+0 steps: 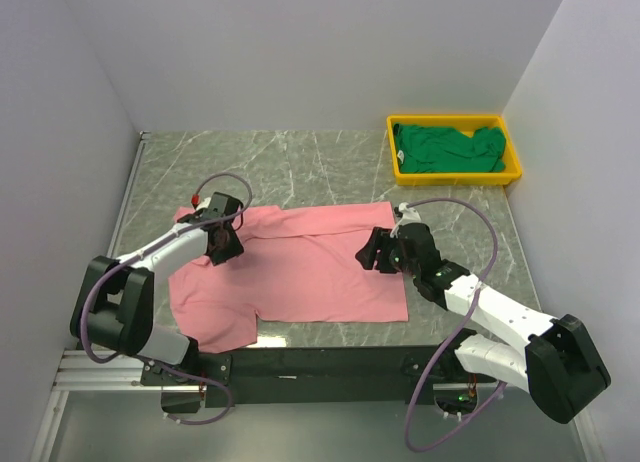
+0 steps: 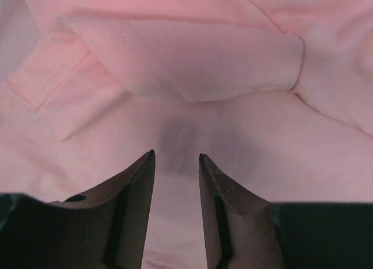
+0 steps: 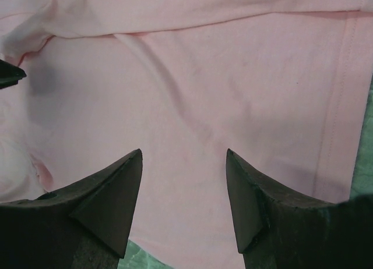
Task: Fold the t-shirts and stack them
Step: Fold the tshirt
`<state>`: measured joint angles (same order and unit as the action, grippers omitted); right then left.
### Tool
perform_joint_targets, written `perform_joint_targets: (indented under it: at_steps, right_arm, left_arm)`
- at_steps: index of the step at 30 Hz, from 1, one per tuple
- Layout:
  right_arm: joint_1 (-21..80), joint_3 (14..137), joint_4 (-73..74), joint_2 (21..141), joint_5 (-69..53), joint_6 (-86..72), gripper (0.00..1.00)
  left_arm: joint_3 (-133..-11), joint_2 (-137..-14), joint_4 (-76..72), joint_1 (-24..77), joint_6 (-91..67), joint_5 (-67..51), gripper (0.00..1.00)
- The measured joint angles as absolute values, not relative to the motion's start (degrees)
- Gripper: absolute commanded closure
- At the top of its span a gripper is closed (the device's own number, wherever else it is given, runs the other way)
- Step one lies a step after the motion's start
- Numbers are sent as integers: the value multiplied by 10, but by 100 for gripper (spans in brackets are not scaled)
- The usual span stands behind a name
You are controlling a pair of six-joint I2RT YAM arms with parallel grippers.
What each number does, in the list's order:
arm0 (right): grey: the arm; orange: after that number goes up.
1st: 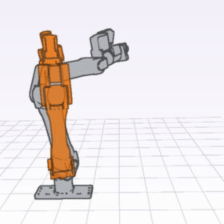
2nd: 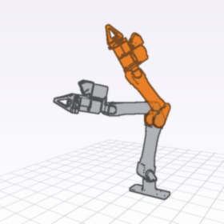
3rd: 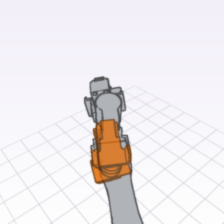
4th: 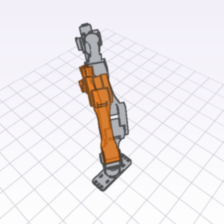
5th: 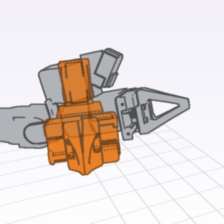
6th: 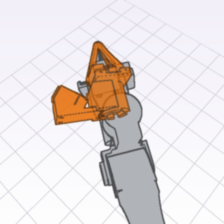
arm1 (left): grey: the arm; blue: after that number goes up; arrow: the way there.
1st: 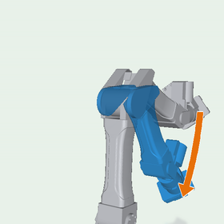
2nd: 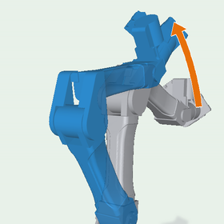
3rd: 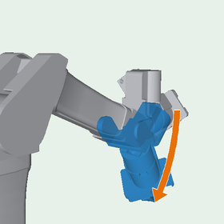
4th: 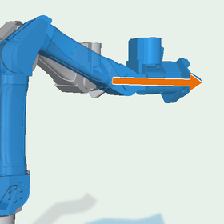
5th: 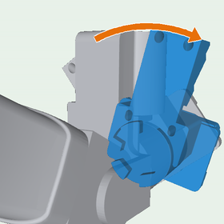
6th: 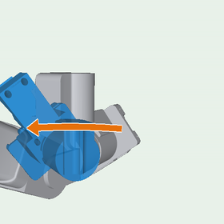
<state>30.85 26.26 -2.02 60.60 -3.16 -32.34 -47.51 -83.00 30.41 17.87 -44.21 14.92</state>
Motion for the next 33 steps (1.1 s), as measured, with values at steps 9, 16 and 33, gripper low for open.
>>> perform_joint_targets:
  at_steps: [9, 16, 33]
  right_arm:
    - [309, 258, -25, 606, -41, -326, 34]
    - [309, 258, -26, 606, -41, -326, 34]
    - [309, 258, -31, 624, -43, -326, 35]
  left_arm:
    - [-459, -832, 237, 171, -479, 164, 59]
    - [-480, -880, 217, 146, -477, 180, 59]
    - [-617, -986, 219, 133, -451, 193, 58]
